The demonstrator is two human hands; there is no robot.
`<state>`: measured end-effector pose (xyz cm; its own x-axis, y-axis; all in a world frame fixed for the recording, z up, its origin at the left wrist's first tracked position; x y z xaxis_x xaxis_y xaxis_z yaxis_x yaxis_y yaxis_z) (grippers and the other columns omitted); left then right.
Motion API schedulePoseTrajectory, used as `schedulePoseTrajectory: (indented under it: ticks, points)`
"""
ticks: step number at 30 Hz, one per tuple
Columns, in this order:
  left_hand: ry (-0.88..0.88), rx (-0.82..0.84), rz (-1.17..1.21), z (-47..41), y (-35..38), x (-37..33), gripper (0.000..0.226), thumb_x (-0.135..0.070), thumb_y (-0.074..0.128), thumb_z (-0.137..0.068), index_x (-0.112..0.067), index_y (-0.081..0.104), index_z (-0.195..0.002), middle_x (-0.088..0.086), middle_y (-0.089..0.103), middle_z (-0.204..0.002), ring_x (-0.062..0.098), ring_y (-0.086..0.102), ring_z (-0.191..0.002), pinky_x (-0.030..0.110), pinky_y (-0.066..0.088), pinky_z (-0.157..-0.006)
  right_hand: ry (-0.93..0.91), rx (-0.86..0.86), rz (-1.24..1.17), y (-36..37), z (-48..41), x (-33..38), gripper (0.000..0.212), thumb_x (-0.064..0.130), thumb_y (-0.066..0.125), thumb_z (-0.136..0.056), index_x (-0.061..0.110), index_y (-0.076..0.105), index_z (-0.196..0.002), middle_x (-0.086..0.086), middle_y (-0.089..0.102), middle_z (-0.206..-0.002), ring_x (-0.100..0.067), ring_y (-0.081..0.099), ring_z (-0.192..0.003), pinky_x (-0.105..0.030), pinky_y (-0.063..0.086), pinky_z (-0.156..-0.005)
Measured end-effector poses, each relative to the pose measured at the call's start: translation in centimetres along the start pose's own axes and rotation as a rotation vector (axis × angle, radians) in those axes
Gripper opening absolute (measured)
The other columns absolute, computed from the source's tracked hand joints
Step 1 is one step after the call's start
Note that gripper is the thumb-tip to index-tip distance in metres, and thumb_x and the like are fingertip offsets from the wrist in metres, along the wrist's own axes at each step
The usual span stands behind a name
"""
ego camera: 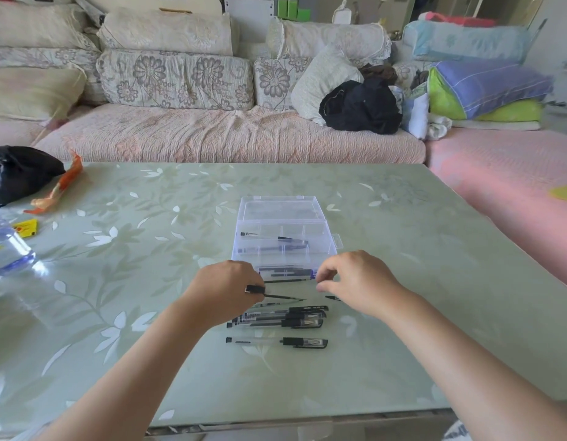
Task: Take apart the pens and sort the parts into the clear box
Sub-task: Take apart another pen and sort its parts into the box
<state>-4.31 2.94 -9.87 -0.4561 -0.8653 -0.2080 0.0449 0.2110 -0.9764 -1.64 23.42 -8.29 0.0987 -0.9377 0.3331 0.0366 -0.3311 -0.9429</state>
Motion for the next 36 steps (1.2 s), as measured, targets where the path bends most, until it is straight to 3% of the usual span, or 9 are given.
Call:
schedulePoseTrajectory:
  ticks: [7,10,12,19,27,30,34,36]
  points:
    - [-0.022,0.053,0.002,0.2,0.1,0.2,0.017,-0.040,0.060,-0.088,-0.040,0.068,-0.103,-0.020,0.062,-0.105,0.003,0.048,-0.083,0.013,0.032,-0.059,-0.085,0.095,0.084,2.0,-0.3,1.1,0.018,0.027,0.060,-0.089,0.036,0.071,-0.100,0.016,0.064,-0.106,-0.007,0.057,-0.100,-0.022,0.038,-0.074]
    - [-0.037,0.065,0.035,0.2,-0.1,0.4,0.021,-0.040,0.061,-0.087,-0.041,0.068,-0.107,-0.022,0.063,-0.107,0.003,0.048,-0.085,0.018,0.037,-0.068,-0.079,0.120,0.087,2.0,-0.4,0.9,0.024,0.028,0.063,-0.087,0.038,0.069,-0.108,0.018,0.065,-0.109,-0.006,0.057,-0.104,-0.021,0.040,-0.078]
    - [-0.055,0.063,0.071,0.1,-0.4,0.7,0.020,-0.040,0.062,-0.087,-0.041,0.068,-0.105,-0.023,0.065,-0.105,0.003,0.050,-0.084,0.017,0.037,-0.066,-0.071,0.142,0.086,1.8,-0.4,0.8,0.026,0.032,0.066,-0.086,0.040,0.068,-0.111,0.020,0.065,-0.109,-0.005,0.057,-0.104,-0.022,0.043,-0.082]
    - [-0.165,-0.077,0.277,-0.4,-3.0,3.2,0.012,-0.041,0.062,-0.088,-0.032,0.070,-0.090,-0.016,0.066,-0.091,0.007,0.058,-0.075,0.018,0.042,-0.062,-0.051,-0.160,-0.036,-2.0,-1.9,1.4,0.015,0.033,0.060,-0.091,0.038,0.070,-0.101,0.024,0.066,-0.100,-0.003,0.059,-0.094,-0.025,0.047,-0.082]
    - [-0.178,-0.124,0.342,-1.2,-3.9,5.5,0.017,-0.039,0.059,-0.091,-0.026,0.070,-0.090,-0.008,0.067,-0.088,0.015,0.060,-0.078,0.026,0.048,-0.067,-0.152,0.085,0.263,-0.2,-8.0,5.4,0.016,0.030,0.062,-0.090,0.035,0.071,-0.102,0.018,0.069,-0.104,-0.008,0.061,-0.099,-0.025,0.046,-0.079]
    - [-0.158,-0.132,0.314,-1.5,-4.0,5.7,0.018,-0.037,0.058,-0.091,-0.024,0.070,-0.090,-0.005,0.067,-0.088,0.018,0.061,-0.081,0.024,0.046,-0.064,-0.167,0.209,0.397,0.7,-9.3,6.5,0.015,0.030,0.071,-0.083,0.033,0.073,-0.098,0.017,0.071,-0.097,-0.006,0.061,-0.090,-0.025,0.048,-0.074]
    - [-0.137,-0.145,0.272,-1.5,-4.1,5.7,0.020,-0.036,0.056,-0.092,-0.022,0.070,-0.092,-0.003,0.067,-0.091,0.021,0.061,-0.087,0.031,0.051,-0.071,-0.186,0.274,0.487,1.4,-9.7,7.5,0.017,0.018,0.067,-0.081,0.028,0.076,-0.090,0.015,0.073,-0.089,0.004,0.051,-0.056,-0.023,0.050,-0.066]
    - [-0.128,-0.150,0.258,-1.5,-4.3,5.5,0.020,-0.037,0.055,-0.093,-0.023,0.070,-0.097,-0.005,0.066,-0.095,0.020,0.059,-0.089,0.032,0.052,-0.073,-0.194,0.259,0.498,1.5,-9.8,7.7,0.017,0.016,0.066,-0.079,0.027,0.076,-0.087,0.014,0.073,-0.086,-0.002,0.057,-0.064,-0.025,0.051,-0.066]
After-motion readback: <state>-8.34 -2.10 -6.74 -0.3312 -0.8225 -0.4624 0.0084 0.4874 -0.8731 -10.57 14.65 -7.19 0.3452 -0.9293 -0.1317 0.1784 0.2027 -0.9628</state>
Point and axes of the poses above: each hand's wrist, its own z-axis away from the middle knuckle, its own y-axis out of the palm, x = y × z, the point moved 7 cm from there along -z, towards the middle knuckle
